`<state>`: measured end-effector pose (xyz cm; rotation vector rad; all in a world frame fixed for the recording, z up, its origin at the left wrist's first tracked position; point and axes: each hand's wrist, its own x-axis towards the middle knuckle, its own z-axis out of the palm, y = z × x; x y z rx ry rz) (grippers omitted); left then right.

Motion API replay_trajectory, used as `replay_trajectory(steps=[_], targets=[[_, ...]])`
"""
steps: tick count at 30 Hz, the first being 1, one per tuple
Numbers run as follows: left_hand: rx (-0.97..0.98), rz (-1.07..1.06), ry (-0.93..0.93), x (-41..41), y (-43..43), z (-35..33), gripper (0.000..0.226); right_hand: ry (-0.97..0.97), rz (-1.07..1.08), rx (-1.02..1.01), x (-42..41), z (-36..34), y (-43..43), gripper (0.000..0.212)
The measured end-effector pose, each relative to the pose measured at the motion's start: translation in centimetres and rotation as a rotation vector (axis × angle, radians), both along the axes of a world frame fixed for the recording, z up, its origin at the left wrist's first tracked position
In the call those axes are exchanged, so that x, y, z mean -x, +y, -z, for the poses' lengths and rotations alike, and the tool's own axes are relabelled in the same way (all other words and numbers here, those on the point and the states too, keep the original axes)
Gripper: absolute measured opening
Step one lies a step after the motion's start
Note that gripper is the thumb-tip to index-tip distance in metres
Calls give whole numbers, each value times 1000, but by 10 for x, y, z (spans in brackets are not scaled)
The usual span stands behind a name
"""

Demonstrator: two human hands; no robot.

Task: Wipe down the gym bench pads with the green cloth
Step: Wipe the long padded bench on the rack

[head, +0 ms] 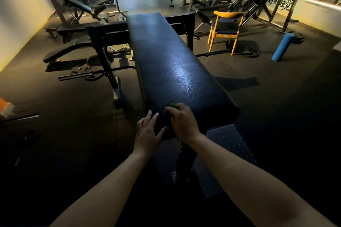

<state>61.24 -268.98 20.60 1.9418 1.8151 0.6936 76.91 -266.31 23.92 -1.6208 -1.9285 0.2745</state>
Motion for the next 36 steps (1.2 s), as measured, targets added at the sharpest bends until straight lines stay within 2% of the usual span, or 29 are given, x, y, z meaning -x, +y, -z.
replay_trajectory(steps=[2,5,7,11,17,21,24,30,36], targets=[[13,5,-44,3,-1,0,73,-2,203,-44,-23,-1,13,39],[20,30,-86,7,-2,0,77,-61,397,104,-47,1,28,43],[17,36,-101,9,-2,0,78,-76,392,181,-42,5,28,44],[30,32,-112,8,-1,0,79,8,286,160,-8,4,20,40],[24,61,-99,11,0,1,75,57,-2,141,40,-2,-1,36],[-4,47,71,8,-1,-1,74,0,-84,96,28,-1,-5,37],[-63,7,246,-10,-4,-8,71,-114,-24,41,12,1,-4,28],[-30,20,276,-55,-4,-7,60,-175,112,88,-41,-1,8,40],[-118,1,284,-52,-10,11,68,-185,310,127,-116,3,24,40]])
